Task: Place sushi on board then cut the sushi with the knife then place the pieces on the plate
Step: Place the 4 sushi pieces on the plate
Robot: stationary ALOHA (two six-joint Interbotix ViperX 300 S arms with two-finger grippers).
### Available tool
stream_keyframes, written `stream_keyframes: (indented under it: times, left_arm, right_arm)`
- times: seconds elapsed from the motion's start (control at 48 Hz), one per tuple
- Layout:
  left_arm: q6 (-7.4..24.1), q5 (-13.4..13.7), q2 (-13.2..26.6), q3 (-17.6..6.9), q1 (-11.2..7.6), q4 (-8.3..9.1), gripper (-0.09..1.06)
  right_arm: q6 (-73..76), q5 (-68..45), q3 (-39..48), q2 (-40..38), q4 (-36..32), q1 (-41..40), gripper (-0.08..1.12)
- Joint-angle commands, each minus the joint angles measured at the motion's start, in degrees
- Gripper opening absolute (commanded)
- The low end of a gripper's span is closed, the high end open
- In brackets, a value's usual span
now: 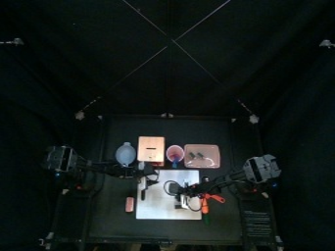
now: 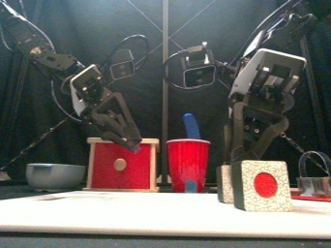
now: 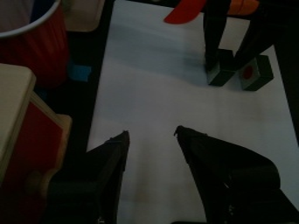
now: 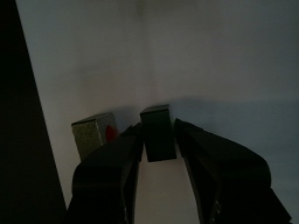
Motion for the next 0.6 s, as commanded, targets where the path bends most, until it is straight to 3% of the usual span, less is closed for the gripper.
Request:
stream_keyframes:
  times: [0.021, 0.312, 0.604]
  left_arm:
    - [0.1, -0.2, -0.4, -0.5, 0.00, 0.00, 0.84]
    - [0.1, -0.2, -0.4, -0.5, 0.00, -0.09, 0.84]
    - [0.3, -0.2, -0.4, -0.5, 0.18, 0.09, 0.84]
  right_arm:
    - [0.2, -0.1, -0.9, -1.7, -0.7, -0.2, 0.68]
    - [0.3, 0.0, 3.4, -9.8, -0.5, -5.2, 0.61]
    - [0.2, 7.2, 14.3, -27.2, -0.7, -21.0, 0.61]
